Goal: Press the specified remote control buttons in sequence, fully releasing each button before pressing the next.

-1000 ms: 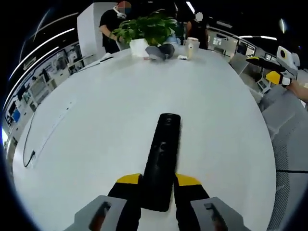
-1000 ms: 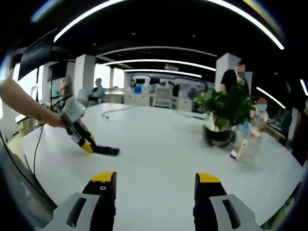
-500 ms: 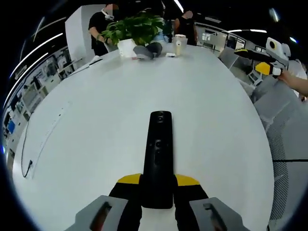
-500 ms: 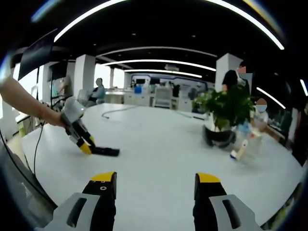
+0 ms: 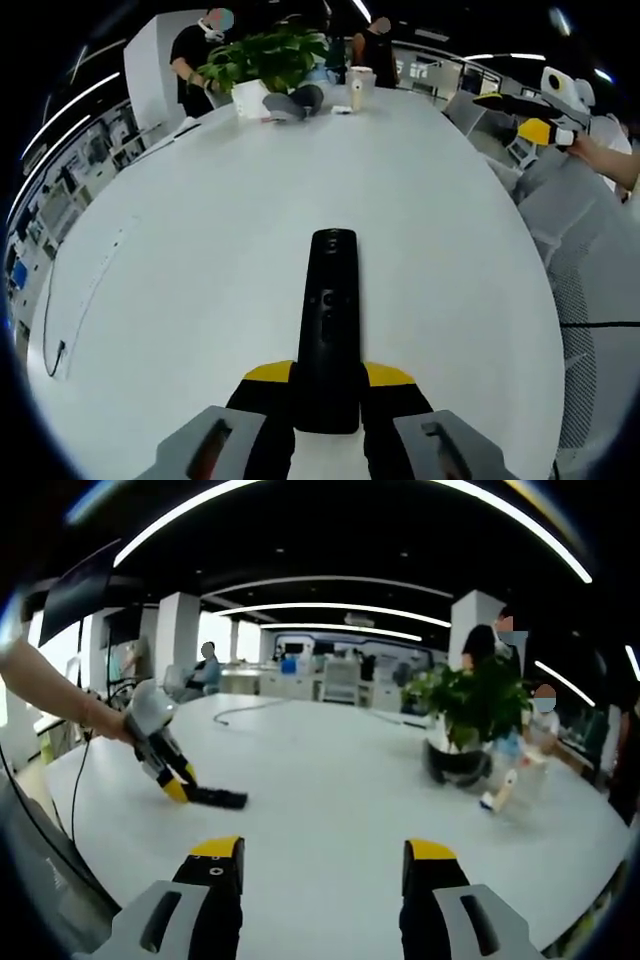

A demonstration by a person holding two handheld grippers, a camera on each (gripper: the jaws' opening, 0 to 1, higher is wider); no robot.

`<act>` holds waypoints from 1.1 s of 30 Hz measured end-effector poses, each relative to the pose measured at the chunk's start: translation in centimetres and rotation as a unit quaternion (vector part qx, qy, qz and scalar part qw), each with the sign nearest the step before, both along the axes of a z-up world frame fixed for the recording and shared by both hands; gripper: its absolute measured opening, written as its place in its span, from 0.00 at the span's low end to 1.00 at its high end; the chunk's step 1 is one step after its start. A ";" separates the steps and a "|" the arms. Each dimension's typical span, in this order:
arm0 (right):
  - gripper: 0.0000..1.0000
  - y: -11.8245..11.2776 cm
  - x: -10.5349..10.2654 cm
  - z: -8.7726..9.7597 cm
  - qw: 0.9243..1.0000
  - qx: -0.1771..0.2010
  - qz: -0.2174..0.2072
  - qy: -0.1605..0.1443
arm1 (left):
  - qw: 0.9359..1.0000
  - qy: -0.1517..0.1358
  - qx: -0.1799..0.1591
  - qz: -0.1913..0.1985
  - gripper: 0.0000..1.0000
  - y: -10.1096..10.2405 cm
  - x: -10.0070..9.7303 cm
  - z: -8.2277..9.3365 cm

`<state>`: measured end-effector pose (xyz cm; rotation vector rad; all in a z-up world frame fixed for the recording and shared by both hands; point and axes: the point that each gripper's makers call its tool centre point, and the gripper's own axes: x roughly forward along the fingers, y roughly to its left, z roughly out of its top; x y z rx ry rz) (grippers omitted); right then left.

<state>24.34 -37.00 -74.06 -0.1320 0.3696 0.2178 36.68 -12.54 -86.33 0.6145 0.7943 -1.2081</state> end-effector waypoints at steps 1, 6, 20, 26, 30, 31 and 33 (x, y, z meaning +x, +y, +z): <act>0.62 0.0 0.0 0.0 1.000 0.000 0.000 0.000 | 1.000 0.000 0.000 -0.001 0.23 0.0 -0.1 0.0; 0.62 0.1 -0.1 -0.1 1.000 0.001 0.002 0.002 | 1.000 0.002 0.001 0.000 0.23 0.0 -0.7 0.1; 0.58 0.2 -0.2 -0.6 1.000 0.006 0.006 0.018 | 1.000 0.001 0.001 0.000 0.23 0.1 -1.8 0.2; 0.55 0.2 -0.2 -0.7 1.000 0.007 0.008 0.021 | 1.000 0.001 0.006 -0.007 0.23 0.0 -2.5 0.0; 0.54 0.3 -0.2 -0.9 1.000 0.011 0.010 0.024 | 1.000 0.000 0.006 -0.010 0.23 0.0 -3.0 -0.1; 0.54 0.3 -0.2 -0.9 1.000 0.011 0.011 0.024 | 1.000 0.001 0.007 -0.010 0.23 0.0 -3.1 -0.1; 0.53 0.4 -0.2 -1.0 0.999 0.009 0.014 0.027 | 1.000 0.000 0.009 -0.015 0.23 -0.1 -3.6 -0.1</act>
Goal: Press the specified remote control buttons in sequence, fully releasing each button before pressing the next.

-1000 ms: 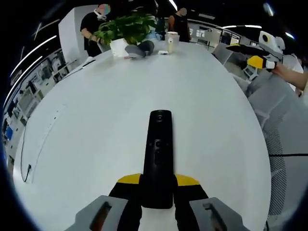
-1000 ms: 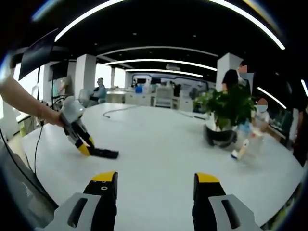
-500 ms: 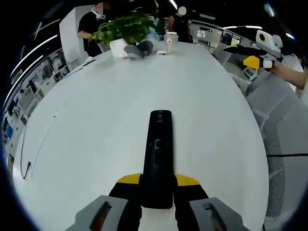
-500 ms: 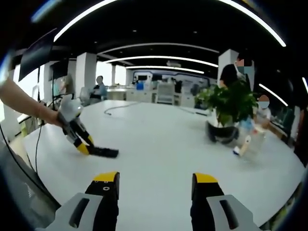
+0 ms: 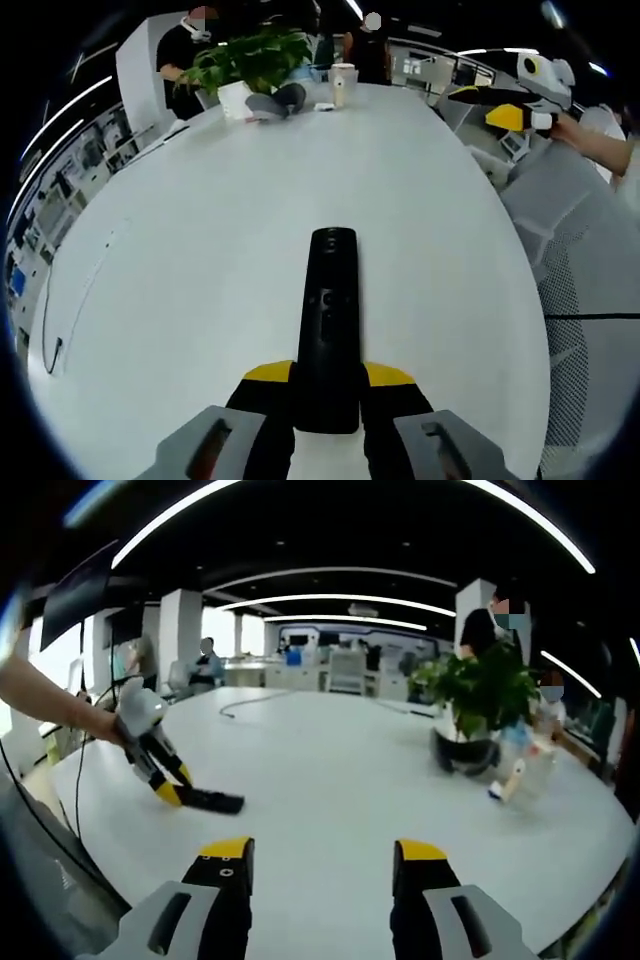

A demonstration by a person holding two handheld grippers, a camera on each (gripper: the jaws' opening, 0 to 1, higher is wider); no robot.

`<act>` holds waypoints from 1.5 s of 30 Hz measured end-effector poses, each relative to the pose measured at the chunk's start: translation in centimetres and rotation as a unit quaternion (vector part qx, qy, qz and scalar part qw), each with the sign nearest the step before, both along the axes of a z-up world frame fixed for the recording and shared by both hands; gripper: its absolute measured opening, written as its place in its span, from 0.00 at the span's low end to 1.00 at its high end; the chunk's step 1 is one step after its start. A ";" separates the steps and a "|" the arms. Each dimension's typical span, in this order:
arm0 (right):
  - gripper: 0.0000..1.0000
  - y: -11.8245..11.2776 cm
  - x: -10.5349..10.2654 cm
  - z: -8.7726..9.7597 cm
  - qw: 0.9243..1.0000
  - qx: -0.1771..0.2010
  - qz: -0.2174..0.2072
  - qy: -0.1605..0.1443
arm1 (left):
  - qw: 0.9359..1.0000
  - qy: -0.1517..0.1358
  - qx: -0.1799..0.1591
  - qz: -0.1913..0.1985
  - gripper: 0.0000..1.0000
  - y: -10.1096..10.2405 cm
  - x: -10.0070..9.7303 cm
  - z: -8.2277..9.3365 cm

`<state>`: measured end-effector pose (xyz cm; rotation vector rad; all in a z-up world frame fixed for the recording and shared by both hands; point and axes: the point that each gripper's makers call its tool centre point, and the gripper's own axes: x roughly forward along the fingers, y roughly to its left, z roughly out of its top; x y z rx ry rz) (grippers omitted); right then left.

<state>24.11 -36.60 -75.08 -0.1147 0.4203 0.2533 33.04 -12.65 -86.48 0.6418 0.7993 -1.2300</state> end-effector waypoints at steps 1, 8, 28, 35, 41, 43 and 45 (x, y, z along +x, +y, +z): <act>0.53 0.0 0.0 -0.1 1.000 -0.001 0.001 0.002 | 1.000 0.000 0.001 -0.001 0.23 0.0 -0.2 0.0; 0.50 0.3 -0.1 -0.4 1.000 -0.002 0.010 0.009 | 1.000 -0.001 0.000 -0.005 0.23 0.0 -1.3 0.0; 0.46 1.1 -0.3 -0.8 0.999 -0.003 0.031 0.020 | 1.000 0.001 0.011 -0.027 0.23 0.2 -4.1 0.1; 0.44 2.9 -0.7 -1.3 0.996 0.008 0.075 0.037 | 0.999 0.001 0.017 -0.031 0.23 0.2 -4.8 0.2; 0.43 3.0 -0.8 -1.4 0.996 -0.027 0.079 0.033 | 0.999 0.001 0.023 -0.039 0.23 0.1 -5.4 0.1; 0.43 2.8 -0.7 -1.4 0.996 -0.030 0.077 0.033 | 0.999 0.000 0.027 -0.043 0.23 0.0 -5.8 0.1; 0.43 2.6 -0.7 -1.4 0.996 -0.032 0.075 0.032 | 0.998 0.000 0.028 -0.047 0.23 -0.1 -6.1 0.1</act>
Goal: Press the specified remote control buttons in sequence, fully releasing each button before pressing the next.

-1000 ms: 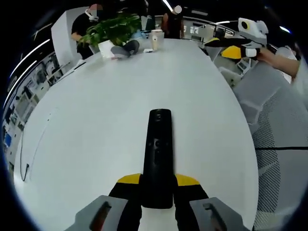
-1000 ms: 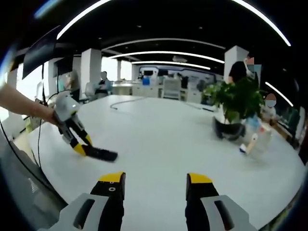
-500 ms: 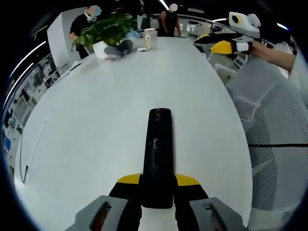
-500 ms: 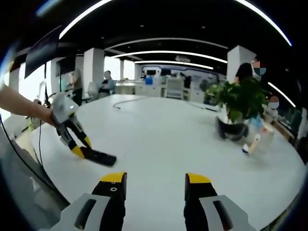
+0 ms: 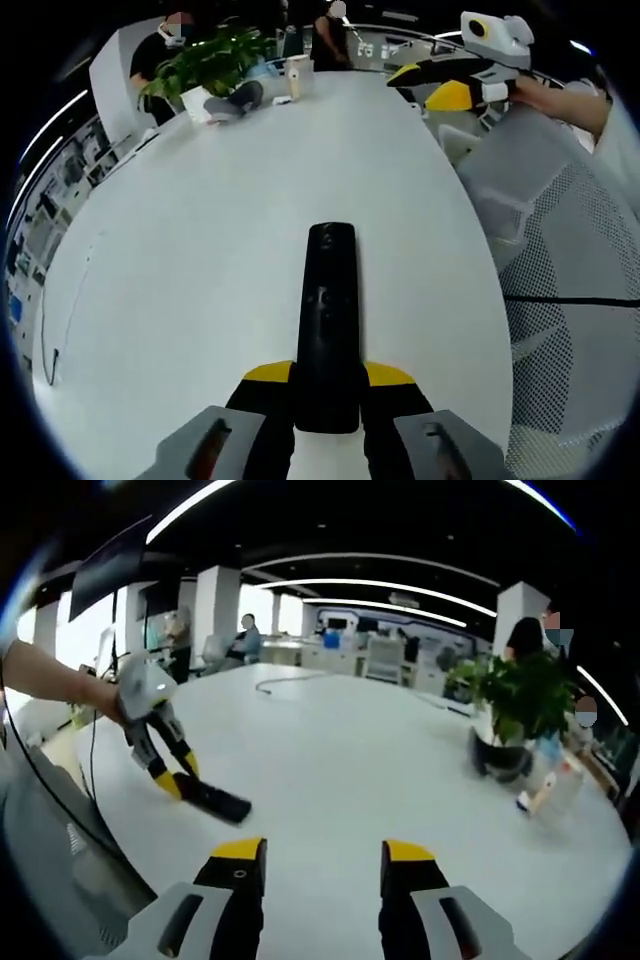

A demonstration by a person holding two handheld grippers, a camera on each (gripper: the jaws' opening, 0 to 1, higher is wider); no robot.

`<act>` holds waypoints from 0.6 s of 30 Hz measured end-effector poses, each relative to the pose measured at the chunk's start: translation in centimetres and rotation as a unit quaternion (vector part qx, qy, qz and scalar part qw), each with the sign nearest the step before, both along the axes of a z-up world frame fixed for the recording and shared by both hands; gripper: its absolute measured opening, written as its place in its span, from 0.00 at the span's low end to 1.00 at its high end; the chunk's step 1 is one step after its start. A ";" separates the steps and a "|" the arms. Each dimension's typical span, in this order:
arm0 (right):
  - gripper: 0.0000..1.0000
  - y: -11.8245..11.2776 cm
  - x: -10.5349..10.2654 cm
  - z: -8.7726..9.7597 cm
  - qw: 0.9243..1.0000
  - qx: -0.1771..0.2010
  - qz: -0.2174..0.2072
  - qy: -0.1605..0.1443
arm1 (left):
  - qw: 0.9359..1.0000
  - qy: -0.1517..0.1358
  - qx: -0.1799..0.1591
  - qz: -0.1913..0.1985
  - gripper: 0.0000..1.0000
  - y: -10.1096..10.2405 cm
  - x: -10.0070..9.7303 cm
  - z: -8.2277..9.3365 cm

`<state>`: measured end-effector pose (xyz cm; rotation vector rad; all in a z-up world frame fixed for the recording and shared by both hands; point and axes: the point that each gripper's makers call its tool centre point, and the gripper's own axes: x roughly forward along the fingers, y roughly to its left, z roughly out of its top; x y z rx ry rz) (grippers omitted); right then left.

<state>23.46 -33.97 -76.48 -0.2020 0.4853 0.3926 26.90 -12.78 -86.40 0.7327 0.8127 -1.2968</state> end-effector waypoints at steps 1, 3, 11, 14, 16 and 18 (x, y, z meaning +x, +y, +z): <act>0.43 0.0 0.0 0.0 1.000 0.001 0.000 0.000 | 1.000 0.001 0.001 -0.001 0.23 0.0 -0.2 0.0; 0.43 0.1 0.0 0.0 1.000 0.005 0.002 0.001 | 1.000 0.001 0.001 -0.001 0.23 0.0 -0.2 0.0; 0.41 0.4 -0.1 -0.4 1.000 -0.008 0.013 0.009 | 1.000 0.002 0.003 -0.014 0.23 -0.1 -1.3 -0.1; 0.40 0.5 -0.1 -0.6 1.000 -0.009 0.016 0.013 | 1.000 0.003 0.005 -0.019 0.23 -0.1 -1.6 -0.2; 0.40 0.6 -0.2 -0.7 1.000 -0.010 0.018 0.015 | 1.000 0.001 0.005 -0.021 0.23 -0.2 -1.7 -0.2; 0.40 0.8 -0.2 -0.8 0.999 -0.016 0.023 0.018 | 1.000 0.001 0.006 -0.024 0.23 -0.1 -2.0 -0.2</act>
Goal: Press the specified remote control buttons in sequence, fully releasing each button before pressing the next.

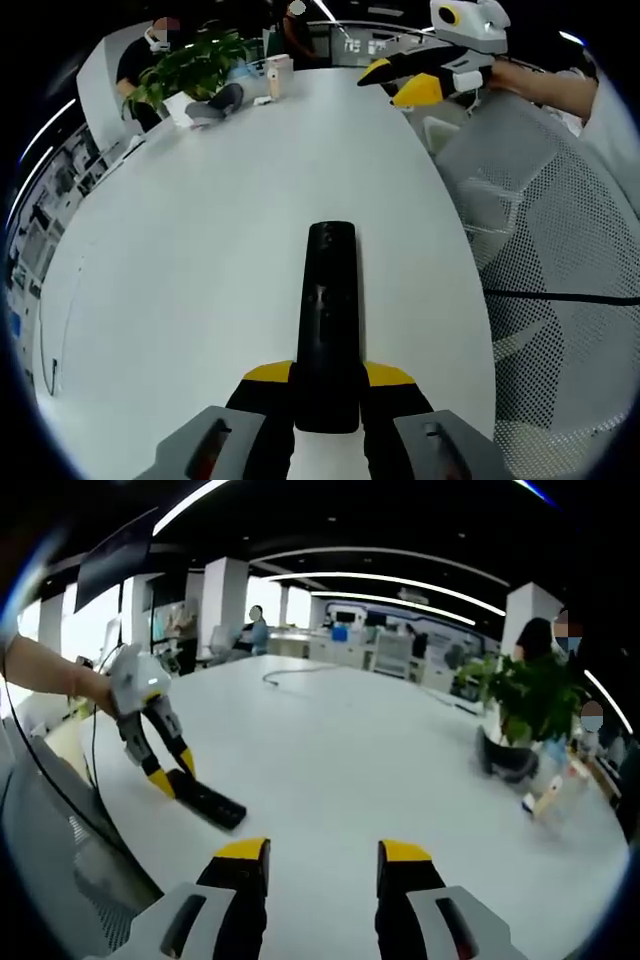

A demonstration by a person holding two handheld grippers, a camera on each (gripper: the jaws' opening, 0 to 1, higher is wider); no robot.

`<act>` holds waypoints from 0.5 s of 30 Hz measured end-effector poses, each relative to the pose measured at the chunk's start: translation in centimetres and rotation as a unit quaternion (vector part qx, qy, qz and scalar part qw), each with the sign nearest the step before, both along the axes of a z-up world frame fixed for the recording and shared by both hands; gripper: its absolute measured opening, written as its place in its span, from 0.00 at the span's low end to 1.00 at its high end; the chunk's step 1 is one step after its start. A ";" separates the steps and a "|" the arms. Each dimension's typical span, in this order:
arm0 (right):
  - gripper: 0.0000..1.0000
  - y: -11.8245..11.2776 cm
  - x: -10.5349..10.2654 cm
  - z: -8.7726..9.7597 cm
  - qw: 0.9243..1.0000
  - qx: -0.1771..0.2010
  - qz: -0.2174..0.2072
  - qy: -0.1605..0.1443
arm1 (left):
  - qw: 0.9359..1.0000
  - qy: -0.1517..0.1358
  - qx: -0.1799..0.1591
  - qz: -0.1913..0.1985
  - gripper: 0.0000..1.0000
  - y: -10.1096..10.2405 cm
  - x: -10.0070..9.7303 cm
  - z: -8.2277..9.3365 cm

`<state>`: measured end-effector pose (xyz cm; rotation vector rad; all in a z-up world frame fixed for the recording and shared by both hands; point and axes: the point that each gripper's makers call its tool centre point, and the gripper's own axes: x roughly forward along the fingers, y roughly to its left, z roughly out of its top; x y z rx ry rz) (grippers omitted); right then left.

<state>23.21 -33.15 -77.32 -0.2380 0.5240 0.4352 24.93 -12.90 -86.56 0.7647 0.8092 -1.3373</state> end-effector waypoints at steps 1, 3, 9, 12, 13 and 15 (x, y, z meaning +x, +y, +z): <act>0.39 0.1 0.0 -0.1 1.000 -0.004 0.002 0.001 | 1.000 0.000 0.000 -0.002 0.23 0.0 -0.1 0.0; 0.38 0.2 -0.1 -0.3 1.000 -0.009 0.008 0.008 | 1.000 0.000 0.001 -0.005 0.23 0.0 -0.3 0.0; 0.36 0.5 -0.3 -0.4 1.000 -0.008 0.016 0.011 | 1.000 0.001 0.004 -0.017 0.23 -0.1 -1.2 -0.1; 0.36 0.6 -0.3 -0.4 1.000 -0.007 0.018 0.012 | 1.000 0.000 0.004 -0.021 0.23 0.0 -1.7 0.1; 0.36 0.6 -0.3 -0.4 1.000 -0.007 0.018 0.012 | 1.000 0.000 0.004 -0.020 0.23 0.0 -1.9 0.1; 0.36 0.6 -0.3 -0.4 1.000 -0.005 0.019 0.013 | 1.000 0.001 0.006 -0.022 0.23 0.1 -2.1 0.2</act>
